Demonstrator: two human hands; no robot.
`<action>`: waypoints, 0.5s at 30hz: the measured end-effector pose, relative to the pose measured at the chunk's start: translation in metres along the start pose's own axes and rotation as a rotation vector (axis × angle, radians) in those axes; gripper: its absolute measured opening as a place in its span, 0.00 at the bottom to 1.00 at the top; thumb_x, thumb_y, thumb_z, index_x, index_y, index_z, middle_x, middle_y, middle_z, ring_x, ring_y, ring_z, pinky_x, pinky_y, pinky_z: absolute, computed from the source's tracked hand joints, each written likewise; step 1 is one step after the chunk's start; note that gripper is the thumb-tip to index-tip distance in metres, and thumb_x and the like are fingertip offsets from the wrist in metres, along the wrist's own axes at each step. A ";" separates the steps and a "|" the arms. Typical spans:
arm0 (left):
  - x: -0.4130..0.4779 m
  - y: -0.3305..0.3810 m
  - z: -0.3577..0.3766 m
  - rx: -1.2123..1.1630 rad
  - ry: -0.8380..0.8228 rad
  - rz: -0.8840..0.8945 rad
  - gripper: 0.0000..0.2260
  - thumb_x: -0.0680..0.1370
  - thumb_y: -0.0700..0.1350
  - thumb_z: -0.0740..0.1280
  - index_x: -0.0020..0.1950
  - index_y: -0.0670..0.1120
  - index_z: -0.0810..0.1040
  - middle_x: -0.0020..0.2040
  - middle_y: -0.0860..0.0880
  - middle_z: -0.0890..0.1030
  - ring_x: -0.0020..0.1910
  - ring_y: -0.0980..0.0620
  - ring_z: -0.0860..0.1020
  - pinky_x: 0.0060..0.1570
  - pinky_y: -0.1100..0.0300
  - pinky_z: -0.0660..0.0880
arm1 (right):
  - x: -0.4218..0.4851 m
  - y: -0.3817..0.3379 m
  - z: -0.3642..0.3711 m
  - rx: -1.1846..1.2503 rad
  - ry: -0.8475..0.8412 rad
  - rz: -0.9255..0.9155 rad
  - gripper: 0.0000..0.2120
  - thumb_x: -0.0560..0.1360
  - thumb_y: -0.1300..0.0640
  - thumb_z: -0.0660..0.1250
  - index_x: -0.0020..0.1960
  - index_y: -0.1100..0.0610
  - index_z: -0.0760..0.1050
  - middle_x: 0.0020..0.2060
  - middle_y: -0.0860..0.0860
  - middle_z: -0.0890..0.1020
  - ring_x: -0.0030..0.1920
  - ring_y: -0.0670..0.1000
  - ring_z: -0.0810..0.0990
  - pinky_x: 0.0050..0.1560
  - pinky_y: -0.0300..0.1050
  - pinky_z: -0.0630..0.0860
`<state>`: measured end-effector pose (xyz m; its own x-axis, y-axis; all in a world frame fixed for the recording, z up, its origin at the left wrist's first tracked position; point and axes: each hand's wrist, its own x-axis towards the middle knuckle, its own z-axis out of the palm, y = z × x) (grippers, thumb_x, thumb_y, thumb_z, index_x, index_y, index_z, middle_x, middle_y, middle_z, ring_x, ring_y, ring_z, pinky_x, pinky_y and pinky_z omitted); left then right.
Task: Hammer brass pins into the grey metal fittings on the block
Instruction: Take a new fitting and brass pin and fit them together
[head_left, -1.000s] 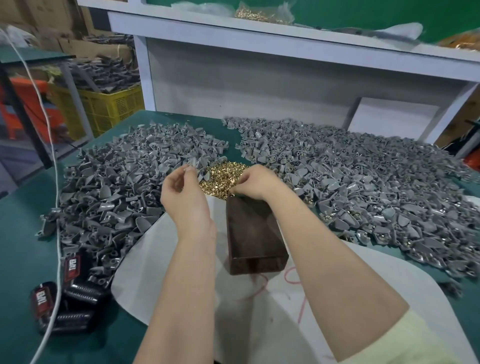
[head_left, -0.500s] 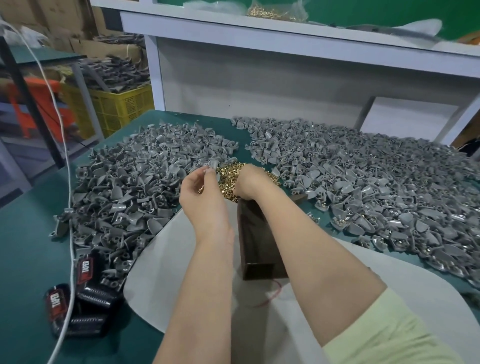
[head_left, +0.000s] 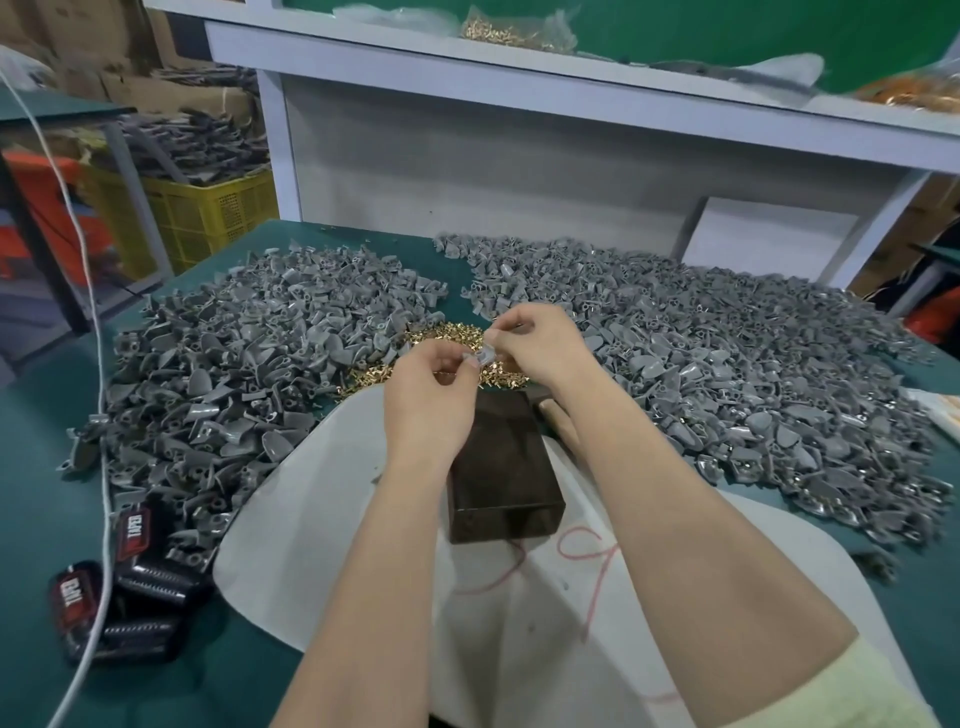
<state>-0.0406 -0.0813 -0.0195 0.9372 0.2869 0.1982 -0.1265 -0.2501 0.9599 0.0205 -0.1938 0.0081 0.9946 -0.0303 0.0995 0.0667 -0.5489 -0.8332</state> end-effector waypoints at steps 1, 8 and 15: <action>0.000 0.000 0.000 0.022 -0.007 -0.004 0.02 0.77 0.43 0.67 0.47 0.49 0.78 0.39 0.59 0.77 0.41 0.60 0.75 0.38 0.70 0.68 | -0.002 -0.001 -0.002 0.021 0.018 0.005 0.08 0.74 0.62 0.68 0.38 0.54 0.75 0.38 0.53 0.81 0.39 0.52 0.80 0.47 0.49 0.79; -0.007 0.001 0.005 0.400 -0.144 -0.022 0.07 0.76 0.43 0.66 0.41 0.55 0.75 0.40 0.57 0.77 0.52 0.50 0.78 0.59 0.52 0.69 | -0.039 0.002 -0.031 0.229 -0.059 -0.026 0.08 0.76 0.70 0.62 0.50 0.61 0.77 0.37 0.53 0.80 0.35 0.47 0.79 0.42 0.37 0.81; -0.008 0.002 0.008 0.590 -0.174 0.038 0.05 0.77 0.46 0.66 0.44 0.57 0.78 0.53 0.53 0.80 0.59 0.47 0.73 0.54 0.53 0.63 | -0.061 0.014 -0.031 0.068 -0.004 -0.065 0.05 0.75 0.66 0.66 0.43 0.57 0.76 0.39 0.52 0.83 0.39 0.47 0.82 0.42 0.37 0.78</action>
<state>-0.0461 -0.0910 -0.0212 0.9812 0.1249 0.1469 -0.0063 -0.7408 0.6717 -0.0419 -0.2255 0.0070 0.9883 0.0071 0.1524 0.1362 -0.4916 -0.8601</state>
